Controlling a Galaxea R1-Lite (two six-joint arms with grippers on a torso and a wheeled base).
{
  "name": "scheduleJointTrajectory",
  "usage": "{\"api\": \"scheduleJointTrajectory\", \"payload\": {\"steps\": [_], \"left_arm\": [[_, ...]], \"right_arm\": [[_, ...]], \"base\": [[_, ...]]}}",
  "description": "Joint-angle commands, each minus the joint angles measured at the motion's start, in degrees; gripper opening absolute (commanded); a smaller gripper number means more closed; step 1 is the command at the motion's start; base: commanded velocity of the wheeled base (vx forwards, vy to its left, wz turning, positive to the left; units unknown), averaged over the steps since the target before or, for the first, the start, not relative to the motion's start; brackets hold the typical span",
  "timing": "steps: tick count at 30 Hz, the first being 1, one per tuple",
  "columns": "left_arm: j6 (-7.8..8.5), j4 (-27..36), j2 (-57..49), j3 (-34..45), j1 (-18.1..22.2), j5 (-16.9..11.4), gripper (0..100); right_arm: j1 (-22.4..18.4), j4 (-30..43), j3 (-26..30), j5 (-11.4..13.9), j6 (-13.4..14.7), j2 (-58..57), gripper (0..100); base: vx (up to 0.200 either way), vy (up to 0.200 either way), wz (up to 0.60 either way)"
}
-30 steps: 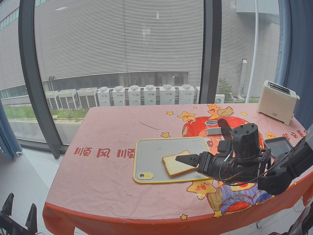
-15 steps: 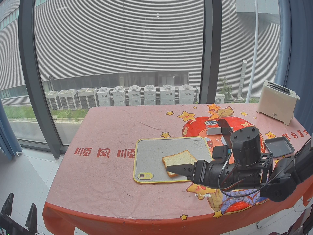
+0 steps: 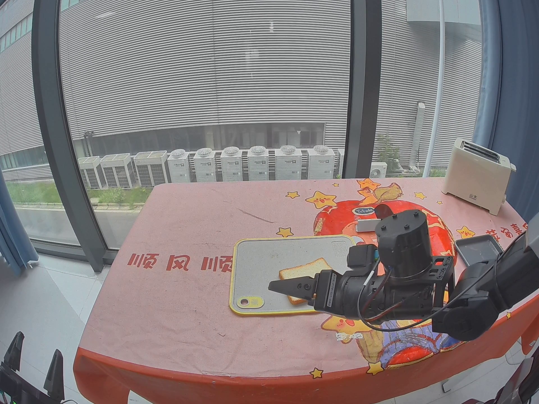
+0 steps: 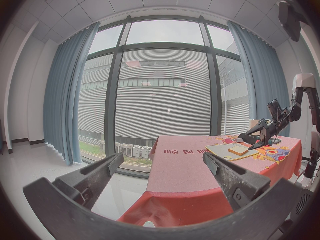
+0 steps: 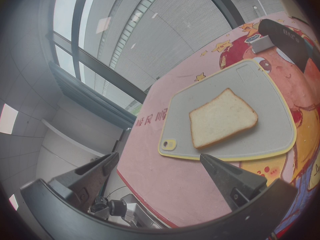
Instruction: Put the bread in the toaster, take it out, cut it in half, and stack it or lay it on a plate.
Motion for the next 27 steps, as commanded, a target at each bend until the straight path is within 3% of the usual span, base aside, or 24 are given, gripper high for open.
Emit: {"api": "scheduleJointTrajectory", "payload": {"steps": [1,27], "left_arm": [[0.08,-0.02,-0.57,0.84,0.05,0.05,100],[-0.01,-0.02,-0.57,0.84,0.05,0.05,100]], "right_arm": [[0.29,1.35,-2.30,0.15,0.00,1.72,100],[-2.17,1.44,-4.68,-0.20,-1.14,6.82,100]], "base": [[0.000,0.000,0.00],[0.000,0.000,0.00]]}}
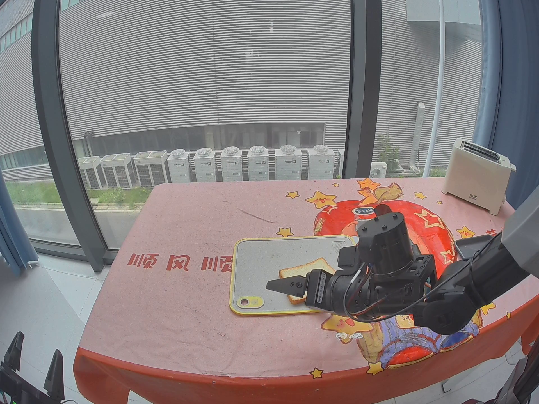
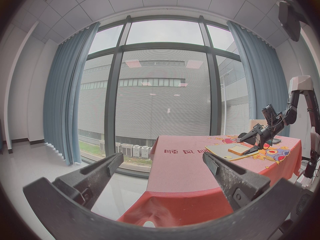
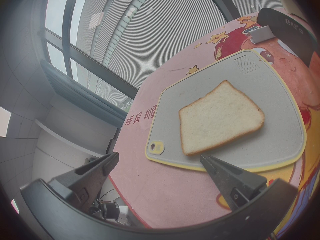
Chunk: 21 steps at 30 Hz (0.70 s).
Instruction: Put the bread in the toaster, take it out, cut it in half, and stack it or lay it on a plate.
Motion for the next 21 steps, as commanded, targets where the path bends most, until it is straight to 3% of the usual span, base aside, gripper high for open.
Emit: {"api": "scheduleJointTrajectory", "payload": {"steps": [1,13,21], "left_arm": [[-0.01,-0.02,-0.57,0.84,0.00,0.08,100],[-0.01,-0.02,-0.57,0.84,0.00,0.08,100],[-0.01,-0.02,-0.57,0.84,0.00,0.08,100]], "right_arm": [[-0.99,0.06,-1.16,0.02,-0.27,1.39,100],[-3.27,0.14,-3.62,0.11,-1.06,1.30,100],[0.33,-0.03,1.30,-0.07,-1.23,-8.46,100]], "base": [[0.000,0.000,0.00],[0.000,0.000,0.00],[0.000,0.000,0.00]]}}
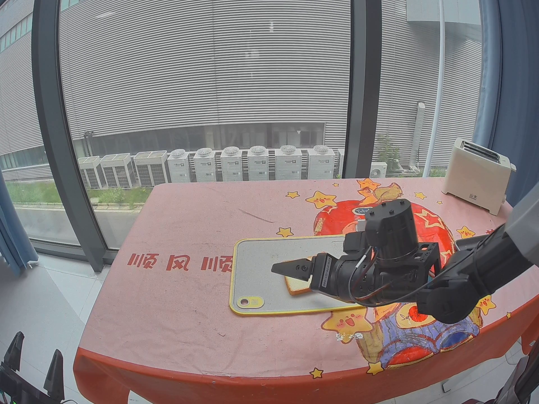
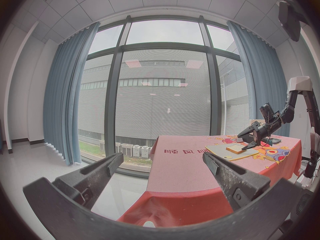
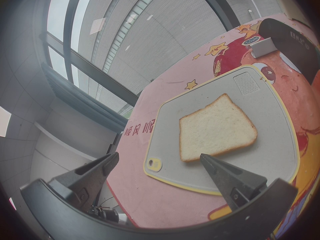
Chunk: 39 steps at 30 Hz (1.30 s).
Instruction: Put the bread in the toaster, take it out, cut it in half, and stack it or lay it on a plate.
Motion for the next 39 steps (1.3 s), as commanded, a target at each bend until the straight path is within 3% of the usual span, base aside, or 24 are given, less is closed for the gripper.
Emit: {"api": "scheduleJointTrajectory", "payload": {"steps": [1,3,6,10,15,21,28,33,39], "left_arm": [[-0.04,-0.02,-0.57,0.84,0.00,0.10,100],[0.05,-0.02,-0.57,0.84,0.00,0.10,100],[-0.04,-0.02,-0.57,0.84,0.00,0.10,100],[0.05,-0.02,-0.57,0.84,0.00,0.10,100],[0.05,-0.02,-0.57,0.84,0.09,0.10,100],[0.05,-0.02,-0.57,0.84,0.00,0.10,100],[-0.04,-0.02,-0.57,0.84,0.00,0.10,100],[-0.04,-0.02,-0.57,0.84,0.00,0.10,100],[-0.04,-0.02,-0.57,0.84,0.00,0.10,100]], "right_arm": [[2.62,0.08,4.21,-0.25,-0.21,-10.29,100],[2.45,0.17,5.35,-0.33,-1.35,-13.27,100],[1.57,0.08,7.46,-1.83,-5.84,-15.12,100],[0.51,-1.15,10.18,-8.95,-13.04,-15.82,100],[0.87,-4.14,11.85,-14.48,-18.32,-17.32,100],[0.16,-11.70,16.51,-19.05,-27.98,-17.76,100],[-2.56,-21.81,23.63,-22.66,-36.69,-17.40,100],[-3.62,-25.15,24.60,-24.50,-37.56,-17.76,100],[-8.01,-24.62,25.65,-24.85,-38.53,-20.48,100]], "base": [[0.000,0.000,0.00],[0.000,0.000,0.00],[0.000,0.000,0.00],[0.000,0.000,0.00],[0.000,0.000,0.00],[0.000,0.000,0.00],[0.000,0.000,0.00],[0.000,0.000,0.00],[0.000,0.000,0.00]]}}
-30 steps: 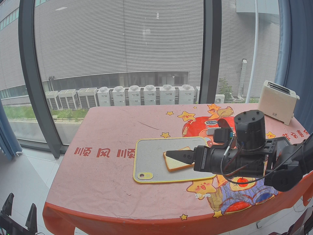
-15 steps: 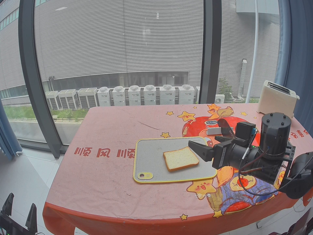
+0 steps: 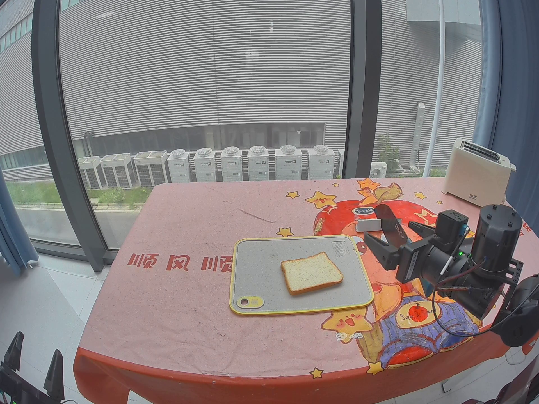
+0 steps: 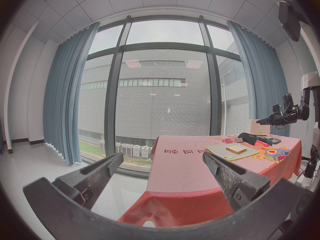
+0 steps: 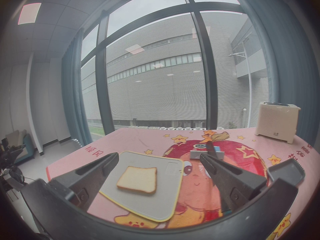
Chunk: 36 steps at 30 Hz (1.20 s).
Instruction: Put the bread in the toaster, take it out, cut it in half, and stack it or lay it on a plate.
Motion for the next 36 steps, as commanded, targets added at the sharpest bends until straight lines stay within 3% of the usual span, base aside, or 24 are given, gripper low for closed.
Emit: {"api": "scheduleJointTrajectory", "payload": {"steps": [1,6,12,23,36], "left_arm": [[-0.04,-0.02,-0.57,0.84,0.00,0.02,100],[-0.04,-0.02,-0.57,0.84,0.00,0.02,100],[-0.04,-0.02,-0.57,0.84,0.00,0.02,100],[0.05,-0.02,-0.57,0.84,0.00,0.02,100],[0.05,-0.02,-0.57,0.84,0.00,0.11,100]], "right_arm": [[-2.92,0.33,1.00,-0.08,-0.34,-2.17,100],[-9.33,0.60,1.79,0.71,-1.40,-4.27,100],[-14.17,0.60,4.07,1.59,-2.01,-3.92,100],[-14.61,0.77,4.86,2.73,-1.92,-1.29,100],[-17.16,0.86,4.07,7.30,-1.40,6.36,100]], "base": [[0.000,0.000,0.00],[0.000,0.000,0.00],[0.000,0.000,0.00],[0.000,0.000,0.00],[0.000,0.000,0.00]]}}
